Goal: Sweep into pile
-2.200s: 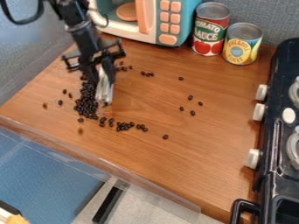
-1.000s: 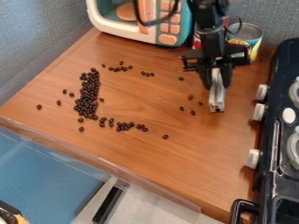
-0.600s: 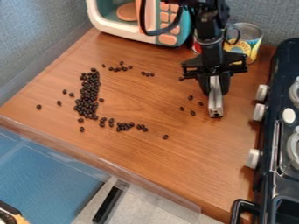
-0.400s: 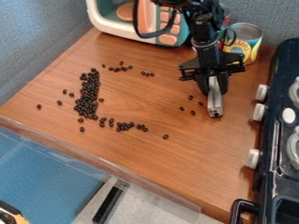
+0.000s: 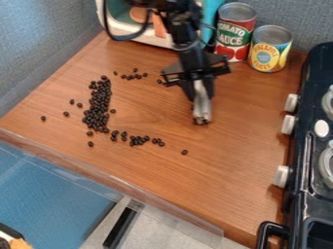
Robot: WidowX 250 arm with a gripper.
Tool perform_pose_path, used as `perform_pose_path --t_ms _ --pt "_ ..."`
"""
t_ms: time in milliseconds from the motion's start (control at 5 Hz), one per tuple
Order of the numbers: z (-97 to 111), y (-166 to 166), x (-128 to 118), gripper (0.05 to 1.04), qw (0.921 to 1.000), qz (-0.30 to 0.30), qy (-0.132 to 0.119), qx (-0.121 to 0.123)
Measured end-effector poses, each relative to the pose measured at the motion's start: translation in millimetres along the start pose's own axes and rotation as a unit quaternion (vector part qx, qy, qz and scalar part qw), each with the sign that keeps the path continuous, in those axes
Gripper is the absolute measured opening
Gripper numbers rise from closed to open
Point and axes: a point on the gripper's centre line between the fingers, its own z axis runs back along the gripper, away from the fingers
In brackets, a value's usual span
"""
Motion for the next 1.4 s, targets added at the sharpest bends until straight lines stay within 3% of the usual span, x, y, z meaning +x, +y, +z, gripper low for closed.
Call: perform_pose_path --t_ms 1000,1400 --pt "27.1 126.3 25.4 0.370 0.9954 0.088 -0.029 0.023" --pt "32.8 143.6 23.8 0.370 0.9937 0.106 -0.027 0.022"
